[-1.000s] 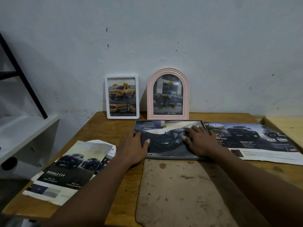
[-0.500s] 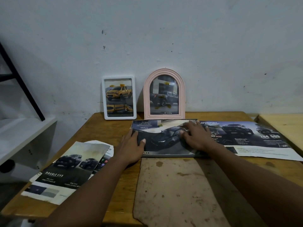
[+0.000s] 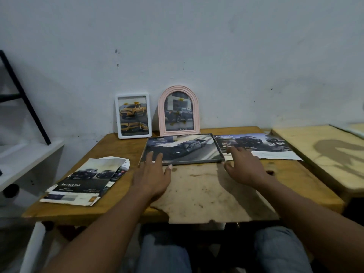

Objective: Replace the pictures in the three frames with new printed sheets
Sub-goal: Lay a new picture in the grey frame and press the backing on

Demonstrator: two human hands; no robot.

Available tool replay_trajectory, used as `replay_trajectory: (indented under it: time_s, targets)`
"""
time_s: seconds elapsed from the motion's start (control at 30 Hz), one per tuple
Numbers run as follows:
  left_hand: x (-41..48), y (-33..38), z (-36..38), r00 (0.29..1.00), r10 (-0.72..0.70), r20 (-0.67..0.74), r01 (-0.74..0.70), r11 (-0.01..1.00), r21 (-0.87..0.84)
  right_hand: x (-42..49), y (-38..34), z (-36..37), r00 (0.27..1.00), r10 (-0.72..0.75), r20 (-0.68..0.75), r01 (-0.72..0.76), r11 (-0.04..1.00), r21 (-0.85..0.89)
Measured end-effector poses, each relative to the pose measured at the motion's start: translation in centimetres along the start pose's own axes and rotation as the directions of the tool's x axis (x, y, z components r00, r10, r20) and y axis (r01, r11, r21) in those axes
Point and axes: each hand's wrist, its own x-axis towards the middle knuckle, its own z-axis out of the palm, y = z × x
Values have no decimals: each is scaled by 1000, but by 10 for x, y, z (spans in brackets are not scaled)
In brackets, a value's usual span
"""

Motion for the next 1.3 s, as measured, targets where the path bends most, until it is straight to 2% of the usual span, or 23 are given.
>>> replay_trajectory:
  time_s: [0.2,0.3,0.47,0.57,0.7,0.8,0.93,1.1,1.3]
  targets:
    - [-41,11,10,999,54,1,-54,998,-36,-56,9,3,994,105,-41,-109,987,-114]
    - [-50,11,16,998,55,-15,-56,996,-75,-69,5,6,985,164,-57,-170,979,-116]
    - [-60,15,22,991,80,-109,-100,976,-196,-76,-6,10,976,206,-75,-208,978,-10]
    - [-62,10,23,975,99,-198,-146,961,-235,-78,-5,13,958,253,-135,-226,956,186]
    - [-56,4,18,935,110,-338,-197,951,-236,-76,-7,24,943,187,-274,-97,945,312]
    - [-43,6,8,916,132,-378,-220,955,-200,-62,-14,21,926,189,-326,-64,932,358]
    - [-10,3,-12,934,110,-339,-183,964,-191,-29,-25,13,932,146,-333,-61,966,252]
    - [47,-7,-24,969,94,-226,-137,974,-181,37,-37,7,973,120,-197,-79,975,206]
    - [100,-27,-14,992,40,-120,-65,974,-215,95,-53,17,991,112,-79,-99,983,155]
